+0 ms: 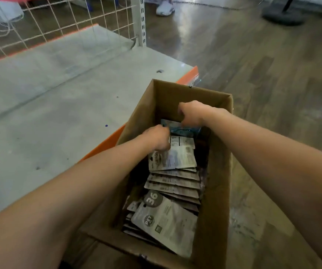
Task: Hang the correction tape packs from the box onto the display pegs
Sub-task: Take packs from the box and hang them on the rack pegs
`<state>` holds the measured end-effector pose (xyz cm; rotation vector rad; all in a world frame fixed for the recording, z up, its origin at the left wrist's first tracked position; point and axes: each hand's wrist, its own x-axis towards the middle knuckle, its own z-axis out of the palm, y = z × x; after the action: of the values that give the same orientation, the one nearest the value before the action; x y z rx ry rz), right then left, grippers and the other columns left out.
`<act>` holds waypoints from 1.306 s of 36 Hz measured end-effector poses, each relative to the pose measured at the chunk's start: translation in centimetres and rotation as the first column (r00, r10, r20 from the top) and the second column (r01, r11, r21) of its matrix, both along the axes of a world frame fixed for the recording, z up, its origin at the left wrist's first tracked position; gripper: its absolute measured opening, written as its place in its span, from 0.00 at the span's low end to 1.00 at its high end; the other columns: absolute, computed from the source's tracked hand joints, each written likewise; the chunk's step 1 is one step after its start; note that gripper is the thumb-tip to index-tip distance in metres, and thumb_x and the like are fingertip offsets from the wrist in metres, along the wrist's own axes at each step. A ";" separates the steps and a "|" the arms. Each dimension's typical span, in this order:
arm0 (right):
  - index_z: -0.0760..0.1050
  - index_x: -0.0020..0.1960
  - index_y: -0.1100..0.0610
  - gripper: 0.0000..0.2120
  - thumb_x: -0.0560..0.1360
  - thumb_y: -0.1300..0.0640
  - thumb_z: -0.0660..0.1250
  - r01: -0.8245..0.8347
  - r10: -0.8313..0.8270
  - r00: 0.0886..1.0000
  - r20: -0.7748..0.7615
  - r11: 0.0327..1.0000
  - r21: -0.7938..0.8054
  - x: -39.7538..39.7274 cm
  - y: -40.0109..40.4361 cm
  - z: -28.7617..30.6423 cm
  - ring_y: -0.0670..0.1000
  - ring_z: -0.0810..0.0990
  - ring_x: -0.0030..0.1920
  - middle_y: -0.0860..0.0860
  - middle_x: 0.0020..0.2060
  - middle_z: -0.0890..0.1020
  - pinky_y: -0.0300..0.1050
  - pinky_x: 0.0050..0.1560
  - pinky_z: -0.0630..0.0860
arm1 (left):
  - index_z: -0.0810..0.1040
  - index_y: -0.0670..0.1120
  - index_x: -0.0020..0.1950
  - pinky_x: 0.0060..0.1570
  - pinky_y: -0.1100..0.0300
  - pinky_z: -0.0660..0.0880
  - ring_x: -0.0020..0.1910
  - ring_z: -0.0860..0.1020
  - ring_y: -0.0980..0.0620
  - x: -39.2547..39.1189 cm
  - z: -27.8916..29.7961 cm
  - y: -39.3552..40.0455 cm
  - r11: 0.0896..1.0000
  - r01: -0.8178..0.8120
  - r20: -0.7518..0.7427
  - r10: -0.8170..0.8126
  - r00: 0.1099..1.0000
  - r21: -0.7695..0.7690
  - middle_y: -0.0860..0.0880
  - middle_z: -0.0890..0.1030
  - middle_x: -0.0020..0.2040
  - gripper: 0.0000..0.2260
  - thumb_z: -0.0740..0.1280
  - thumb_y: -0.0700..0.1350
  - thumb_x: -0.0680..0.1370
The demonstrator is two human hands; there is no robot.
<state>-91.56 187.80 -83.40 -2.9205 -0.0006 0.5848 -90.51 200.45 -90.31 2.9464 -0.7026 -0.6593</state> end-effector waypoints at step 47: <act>0.74 0.62 0.55 0.15 0.76 0.56 0.68 0.235 -0.367 0.921 0.129 0.790 0.567 -0.8 -3.5 2.7 0.54 0.78 0.59 0.52 0.60 0.79 0.52 0.61 0.75 | 0.77 0.46 0.48 0.48 0.60 0.77 0.48 0.80 0.52 3.1 4.9 1.1 0.381 -0.434 -0.261 0.426 0.866 -0.816 0.50 0.81 0.46 0.03 0.69 0.43 0.77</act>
<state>-92.35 184.34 -80.74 -2.3387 0.2338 0.1436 -87.38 201.58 -85.45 1.9895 -0.1114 -0.1510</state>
